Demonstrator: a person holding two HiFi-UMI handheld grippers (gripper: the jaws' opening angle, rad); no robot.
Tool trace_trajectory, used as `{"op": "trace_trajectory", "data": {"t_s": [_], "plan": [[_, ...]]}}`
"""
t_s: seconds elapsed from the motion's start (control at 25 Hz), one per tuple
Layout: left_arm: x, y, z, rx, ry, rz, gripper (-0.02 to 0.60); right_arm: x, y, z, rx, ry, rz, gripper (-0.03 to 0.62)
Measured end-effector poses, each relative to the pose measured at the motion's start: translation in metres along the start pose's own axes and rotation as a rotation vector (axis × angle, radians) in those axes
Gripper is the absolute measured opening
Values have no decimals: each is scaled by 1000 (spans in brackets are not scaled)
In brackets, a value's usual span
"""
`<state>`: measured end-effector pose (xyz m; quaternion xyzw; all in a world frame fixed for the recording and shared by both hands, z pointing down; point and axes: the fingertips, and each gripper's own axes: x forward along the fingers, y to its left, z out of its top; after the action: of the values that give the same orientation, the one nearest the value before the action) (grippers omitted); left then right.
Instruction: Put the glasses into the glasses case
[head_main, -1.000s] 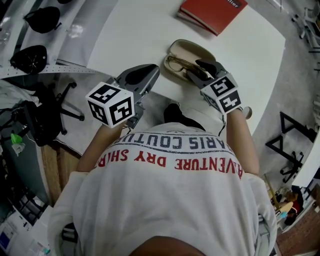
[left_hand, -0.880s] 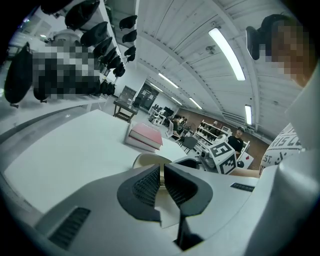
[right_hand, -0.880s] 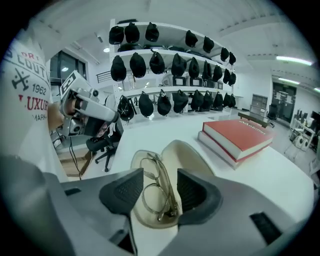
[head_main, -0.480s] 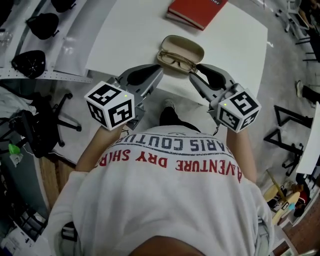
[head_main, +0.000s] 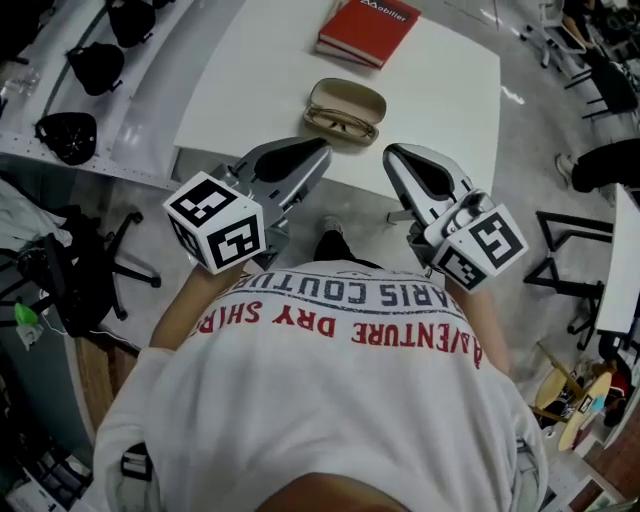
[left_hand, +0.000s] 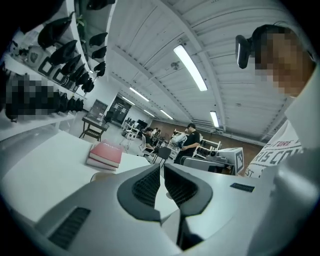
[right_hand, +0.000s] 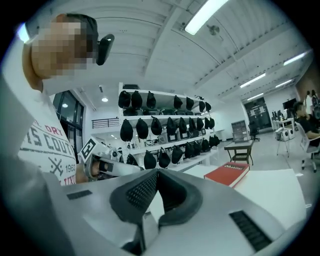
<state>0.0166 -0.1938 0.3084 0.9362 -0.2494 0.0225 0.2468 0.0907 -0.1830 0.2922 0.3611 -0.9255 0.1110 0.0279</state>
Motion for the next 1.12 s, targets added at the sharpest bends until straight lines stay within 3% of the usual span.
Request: {"op": "trace_trajectory", "data": {"t_s": [0.4, 1.12], "plan": [[-18, -30, 9, 80, -28, -1, 46, -16, 21, 15, -30, -40, -5, 23], [-11, -12, 6, 70, -9, 52, 46, -6, 9, 9, -77, 2, 1, 23]]}}
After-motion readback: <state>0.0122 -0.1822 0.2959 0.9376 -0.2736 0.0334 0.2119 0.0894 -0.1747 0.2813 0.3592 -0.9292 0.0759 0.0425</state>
